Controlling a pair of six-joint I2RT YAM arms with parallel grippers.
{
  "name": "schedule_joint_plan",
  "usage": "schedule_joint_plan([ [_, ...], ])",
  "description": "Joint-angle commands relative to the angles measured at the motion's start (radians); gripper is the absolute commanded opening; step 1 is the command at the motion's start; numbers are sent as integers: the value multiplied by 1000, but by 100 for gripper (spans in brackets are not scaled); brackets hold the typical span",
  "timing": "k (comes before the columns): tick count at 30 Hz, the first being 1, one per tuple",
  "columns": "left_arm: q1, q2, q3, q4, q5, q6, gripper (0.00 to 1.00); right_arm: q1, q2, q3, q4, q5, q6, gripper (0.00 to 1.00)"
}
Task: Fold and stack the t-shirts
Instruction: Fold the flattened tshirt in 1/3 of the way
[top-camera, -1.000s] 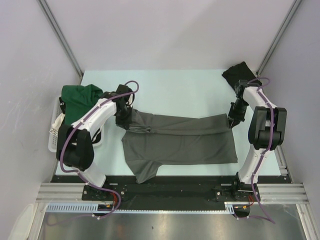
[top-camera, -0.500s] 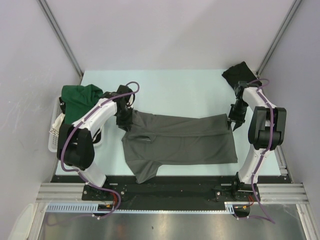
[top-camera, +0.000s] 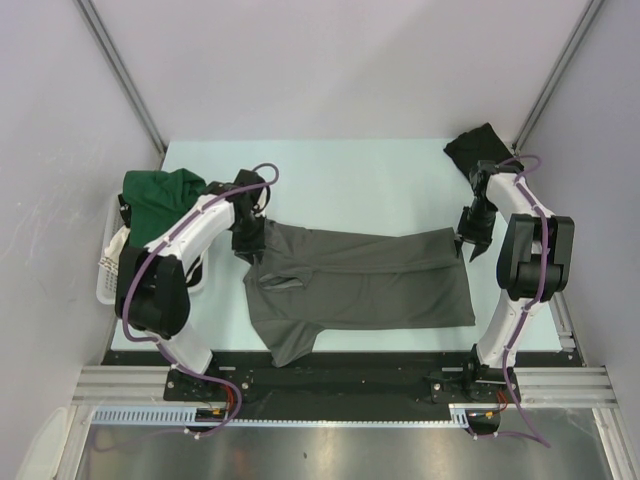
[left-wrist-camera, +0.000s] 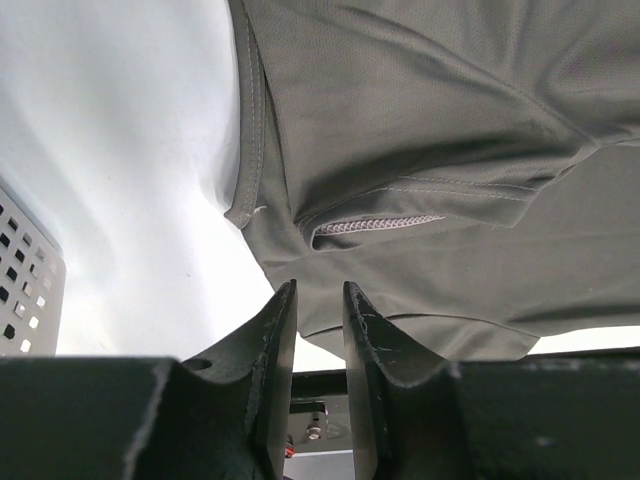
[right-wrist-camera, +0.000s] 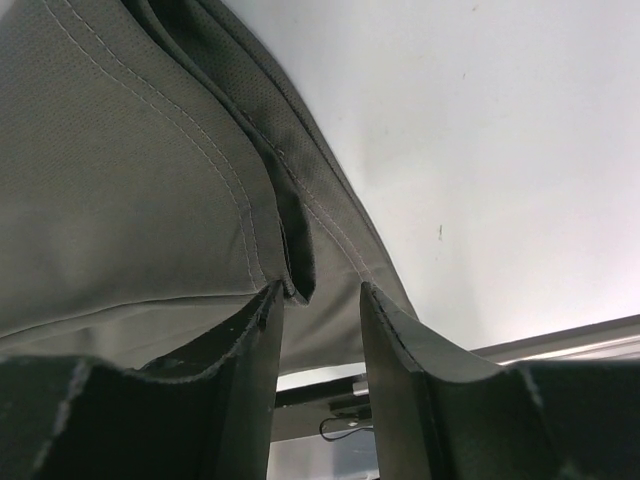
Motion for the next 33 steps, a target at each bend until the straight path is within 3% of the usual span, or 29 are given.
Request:
schedule_joint_plan([
  [1,-7,17,74,-6,-4,12,29,3,-26,17,-30,17,-3,41],
  [9,-7,41,146,-12,8,21,29,14,-69,-54,-69,7,2,43],
  [16,-7,29,164,-7,33,29,29,40,-107,-71,-89,176,23,49],
  [17,-7,26,167,-12,30,30,29,51,-129,-71,-89,197,28,52],
  [18,-7,24,169,-13,30,32,30,55,-133,-69,-101,257,31,65],
  [19,-7,20,169,-16,31,34,30,62,-130,-69,-112,285,32,99],
  [27,-8,38,223,-36,42,40,30,66,-51,-48,-83,287,35,100],
  [33,-10,38,256,-52,25,41,30,106,-55,93,-47,291,29,100],
])
